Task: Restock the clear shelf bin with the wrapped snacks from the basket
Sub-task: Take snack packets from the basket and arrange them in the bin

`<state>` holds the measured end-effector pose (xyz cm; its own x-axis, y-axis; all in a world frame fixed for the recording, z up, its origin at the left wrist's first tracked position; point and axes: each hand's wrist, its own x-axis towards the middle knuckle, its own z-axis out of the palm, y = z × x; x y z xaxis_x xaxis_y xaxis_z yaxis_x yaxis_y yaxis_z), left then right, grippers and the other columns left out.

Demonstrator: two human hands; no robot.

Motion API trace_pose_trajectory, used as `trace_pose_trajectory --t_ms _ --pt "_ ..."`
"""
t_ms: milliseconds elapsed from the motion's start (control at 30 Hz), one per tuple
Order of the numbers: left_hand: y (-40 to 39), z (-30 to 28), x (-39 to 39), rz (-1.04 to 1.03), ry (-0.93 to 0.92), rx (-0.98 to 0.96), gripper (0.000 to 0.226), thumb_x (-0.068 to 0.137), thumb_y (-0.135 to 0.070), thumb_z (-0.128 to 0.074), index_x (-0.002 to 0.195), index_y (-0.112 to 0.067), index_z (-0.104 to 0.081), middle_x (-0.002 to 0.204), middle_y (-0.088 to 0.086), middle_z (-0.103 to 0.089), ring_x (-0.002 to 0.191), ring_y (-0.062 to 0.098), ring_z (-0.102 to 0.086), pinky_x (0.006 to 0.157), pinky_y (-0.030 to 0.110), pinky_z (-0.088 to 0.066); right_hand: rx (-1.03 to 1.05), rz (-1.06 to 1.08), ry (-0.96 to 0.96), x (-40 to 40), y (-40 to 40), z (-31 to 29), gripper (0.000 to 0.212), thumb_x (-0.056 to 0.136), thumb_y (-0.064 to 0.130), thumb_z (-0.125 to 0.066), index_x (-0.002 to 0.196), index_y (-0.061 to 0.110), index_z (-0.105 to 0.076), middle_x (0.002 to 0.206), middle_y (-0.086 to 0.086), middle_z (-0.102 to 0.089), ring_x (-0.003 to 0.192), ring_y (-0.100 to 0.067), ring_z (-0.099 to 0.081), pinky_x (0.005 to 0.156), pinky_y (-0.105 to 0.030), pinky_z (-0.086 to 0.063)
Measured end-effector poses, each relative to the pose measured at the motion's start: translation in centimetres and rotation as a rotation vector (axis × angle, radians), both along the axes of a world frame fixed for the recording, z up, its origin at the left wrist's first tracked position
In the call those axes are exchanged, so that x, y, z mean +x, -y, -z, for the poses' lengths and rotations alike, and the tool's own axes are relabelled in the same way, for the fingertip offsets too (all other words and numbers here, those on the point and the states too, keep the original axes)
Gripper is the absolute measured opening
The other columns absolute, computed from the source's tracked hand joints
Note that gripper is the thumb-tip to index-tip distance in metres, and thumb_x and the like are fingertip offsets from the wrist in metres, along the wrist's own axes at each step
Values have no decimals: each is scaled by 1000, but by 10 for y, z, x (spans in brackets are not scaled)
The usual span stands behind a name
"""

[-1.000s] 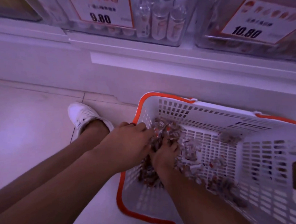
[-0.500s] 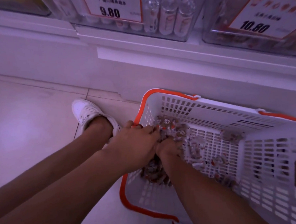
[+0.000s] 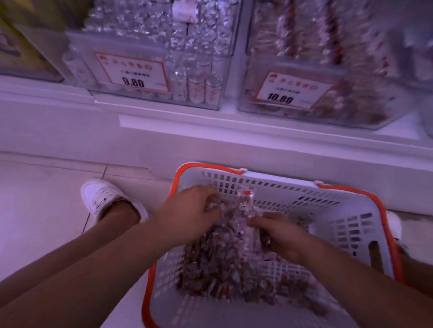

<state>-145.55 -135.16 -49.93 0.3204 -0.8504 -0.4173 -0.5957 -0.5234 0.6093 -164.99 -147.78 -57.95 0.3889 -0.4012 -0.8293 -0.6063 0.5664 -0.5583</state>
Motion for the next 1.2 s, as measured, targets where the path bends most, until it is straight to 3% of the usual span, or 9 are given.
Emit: trace_pose_trajectory --t_ms 67,133,233,367,500,600,900,1100,1200 --pt "15 -6 -19 -213 -271 6 47 89 -56 -61 128 -31 -55 110 -7 -67 94 9 -64 78 18 -50 25 20 127 -8 9 -40 12 85 14 -71 93 6 -71 75 -18 -64 63 -27 -57 63 -33 -45" --pt "29 -17 -44 -368 -577 -12 59 81 -67 -65 132 -39 -52 110 -5 -69 96 13 -68 79 22 -55 24 -39 234 -14 11 -80 15 83 14 -72 97 7 -75 92 -23 -70 79 -32 -64 75 -42 -48" --pt "42 -32 -79 -487 -922 -156 36 88 -43 -71 115 -20 -67 97 4 -76 74 14 -73 56 24 -55 -28 -214 238 -26 9 -129 2 82 19 -74 82 17 -76 76 -14 -67 61 -22 -61 51 -28 -45" --pt "47 -52 -93 -604 -868 -204 25 89 -23 -69 92 0 -63 82 28 -61 67 24 -61 63 30 -46 -34 -112 208 -49 15 -150 15 83 9 -69 97 3 -70 90 -26 -58 70 -32 -52 53 -30 -41" --pt "42 -54 -85 -640 -958 -91 15 94 -9 -59 80 -12 -64 62 10 -52 43 16 -47 48 20 -38 11 71 266 -47 17 -145 23 86 -1 -64 109 -2 -68 82 -16 -67 63 -24 -59 55 -29 -45" --pt "39 -47 -86 -670 -1001 -36 12 90 -3 -61 84 -10 -69 67 12 -60 50 19 -53 48 24 -46 -12 208 295 -39 13 -134 20 87 -4 -66 104 4 -70 70 -9 -69 54 -15 -63 46 -25 -48" --pt "42 -30 -69 -807 -812 -85 4 89 -3 -63 92 -3 -67 74 21 -64 61 27 -60 55 30 -47 -144 440 327 -29 22 -120 13 85 0 -71 97 4 -69 68 -8 -70 50 -15 -64 42 -24 -50" --pt "15 -9 -42 -237 3 -167 32 83 -4 -61 62 -22 -45 59 -4 -53 56 6 -49 60 29 -38 -158 361 223 -26 16 -113 18 83 3 -74 101 5 -71 81 -15 -70 49 -13 -62 41 -22 -47" --pt "-7 -1 -34 -226 64 -39 31 84 -4 -58 66 -26 -47 71 1 -64 69 14 -63 64 29 -43 -125 340 214 -24 7 -110 20 82 3 -75 101 4 -71 79 -15 -69 43 -12 -60 38 -20 -45"
